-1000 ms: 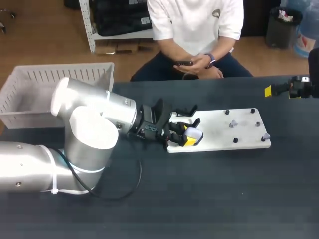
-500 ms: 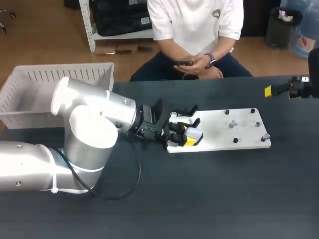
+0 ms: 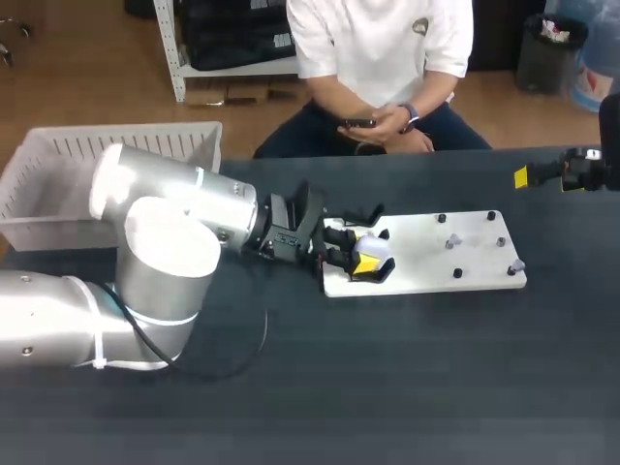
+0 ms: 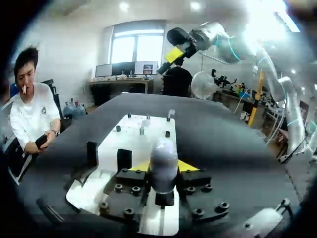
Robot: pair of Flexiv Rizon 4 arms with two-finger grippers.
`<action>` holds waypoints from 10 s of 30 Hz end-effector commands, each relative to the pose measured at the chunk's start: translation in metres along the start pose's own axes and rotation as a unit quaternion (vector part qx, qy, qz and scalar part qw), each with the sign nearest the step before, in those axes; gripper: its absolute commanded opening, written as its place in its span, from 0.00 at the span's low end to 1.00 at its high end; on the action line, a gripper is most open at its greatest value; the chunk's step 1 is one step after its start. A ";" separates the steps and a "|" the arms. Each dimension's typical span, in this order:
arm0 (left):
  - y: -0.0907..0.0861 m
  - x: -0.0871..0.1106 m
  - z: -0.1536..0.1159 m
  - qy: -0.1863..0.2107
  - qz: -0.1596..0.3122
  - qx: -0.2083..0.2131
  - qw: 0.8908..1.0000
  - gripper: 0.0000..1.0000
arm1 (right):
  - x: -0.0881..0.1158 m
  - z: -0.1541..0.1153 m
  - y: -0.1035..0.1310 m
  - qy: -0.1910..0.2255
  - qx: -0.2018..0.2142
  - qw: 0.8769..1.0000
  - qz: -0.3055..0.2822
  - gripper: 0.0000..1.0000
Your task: Pick up each earbud case from the left stands, insert the matching earbuds, close the lid, and place the case in the box.
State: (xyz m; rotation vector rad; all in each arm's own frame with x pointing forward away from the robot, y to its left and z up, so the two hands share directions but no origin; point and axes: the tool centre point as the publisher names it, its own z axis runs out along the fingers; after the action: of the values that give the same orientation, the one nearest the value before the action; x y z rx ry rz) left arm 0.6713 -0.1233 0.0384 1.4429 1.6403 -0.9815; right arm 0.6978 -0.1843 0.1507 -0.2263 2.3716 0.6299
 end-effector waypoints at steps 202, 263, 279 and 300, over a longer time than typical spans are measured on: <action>-0.003 -0.131 0.006 -0.194 0.052 0.021 0.979 0.00 | 0.117 0.065 -0.032 0.279 0.236 0.924 -0.116 0.37; -0.003 -0.131 0.006 -0.194 0.052 0.021 0.979 0.00 | 0.099 0.021 0.003 0.299 0.263 0.908 -0.128 0.00; -0.003 -0.131 0.006 -0.194 0.052 0.021 0.979 0.00 | 0.056 -0.029 0.069 0.282 0.289 0.903 -0.143 0.00; -0.003 -0.131 0.006 -0.194 0.052 0.021 0.979 0.00 | 0.033 -0.047 0.096 0.218 0.364 0.900 0.100 0.00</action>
State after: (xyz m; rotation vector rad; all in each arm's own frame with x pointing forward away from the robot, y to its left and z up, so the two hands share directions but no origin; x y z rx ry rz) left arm 0.6833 -0.1864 0.1548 1.2630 1.2615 -1.1631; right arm 0.6139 -0.1294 0.1865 -0.3301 2.8573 -0.3815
